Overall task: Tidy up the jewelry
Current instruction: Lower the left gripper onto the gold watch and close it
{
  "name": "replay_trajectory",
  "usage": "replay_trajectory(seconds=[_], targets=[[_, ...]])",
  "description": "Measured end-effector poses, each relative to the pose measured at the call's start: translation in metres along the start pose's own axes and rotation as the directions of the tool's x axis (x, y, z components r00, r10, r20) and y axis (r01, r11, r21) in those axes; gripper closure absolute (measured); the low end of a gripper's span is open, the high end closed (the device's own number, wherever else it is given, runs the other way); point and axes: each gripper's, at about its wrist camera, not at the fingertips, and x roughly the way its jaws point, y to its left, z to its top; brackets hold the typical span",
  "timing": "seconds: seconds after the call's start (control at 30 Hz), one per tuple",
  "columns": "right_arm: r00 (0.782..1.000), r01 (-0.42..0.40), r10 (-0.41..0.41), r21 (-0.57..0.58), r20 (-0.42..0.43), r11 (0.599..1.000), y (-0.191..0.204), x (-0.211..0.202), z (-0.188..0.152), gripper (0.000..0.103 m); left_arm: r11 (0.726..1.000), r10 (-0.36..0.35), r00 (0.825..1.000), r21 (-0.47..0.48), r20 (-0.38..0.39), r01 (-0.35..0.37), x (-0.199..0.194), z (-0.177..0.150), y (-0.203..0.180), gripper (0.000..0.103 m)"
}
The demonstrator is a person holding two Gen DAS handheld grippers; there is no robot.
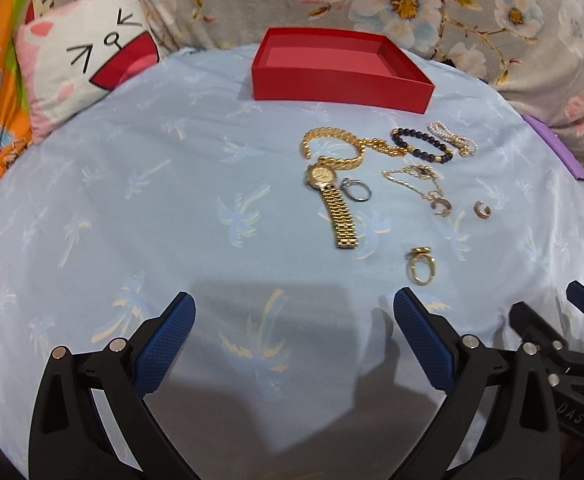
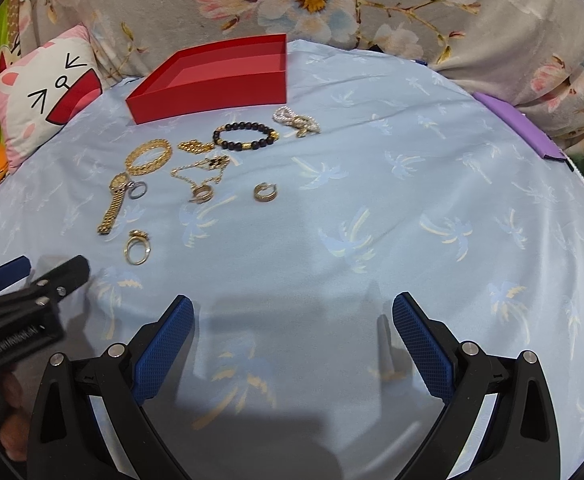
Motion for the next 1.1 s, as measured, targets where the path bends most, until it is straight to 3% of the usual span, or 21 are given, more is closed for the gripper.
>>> replay_trajectory(seconds=[0.2, 0.4, 0.57, 0.67, 0.93, 1.0, 1.1], targets=[[1.000, 0.004, -0.005, 0.050, 0.006, 0.999, -0.022, 0.002, 0.017, 0.005, 1.000, 0.018, 1.000, 0.021, 0.023, -0.018, 0.002, 0.030, 0.014, 0.006], [1.000, 0.007, -0.008, 0.065, 0.016, 0.998, -0.032, 0.005, 0.032, 0.005, 0.993, -0.002, 1.000, 0.114, 0.001, 0.002, 0.025, 0.061, -0.007, 0.006], [1.000, 0.003, -0.004, 0.074, 0.017, 0.997, -0.037, 0.008, 0.040, 0.005, 0.996, -0.016, 0.999, 0.084, -0.046, 0.020, 0.052, 0.079, -0.007, 0.028], [1.000, -0.005, 0.004, 0.078, 0.016, 0.997, -0.037, 0.011, 0.043, 0.005, 0.999, -0.011, 0.998, 0.046, -0.056, 0.014, 0.061, 0.087, -0.003, 0.028], [1.000, -0.019, 0.020, 0.075, -0.016, 0.997, -0.036, 0.025, 0.045, 0.005, 0.994, 0.050, 0.998, 0.098, -0.029, -0.047, 0.065, 0.080, -0.011, 0.032], [1.000, -0.020, 0.022, 0.076, -0.022, 0.997, -0.036, 0.027, 0.045, 0.005, 0.995, 0.034, 0.999, 0.095, -0.019, -0.032, 0.063, 0.078, -0.010, 0.036], [0.999, -0.020, 0.022, 0.079, -0.026, 0.997, -0.037, 0.028, 0.045, 0.005, 0.993, 0.012, 1.000, 0.117, -0.008, -0.011, 0.060, 0.076, -0.014, 0.052]])
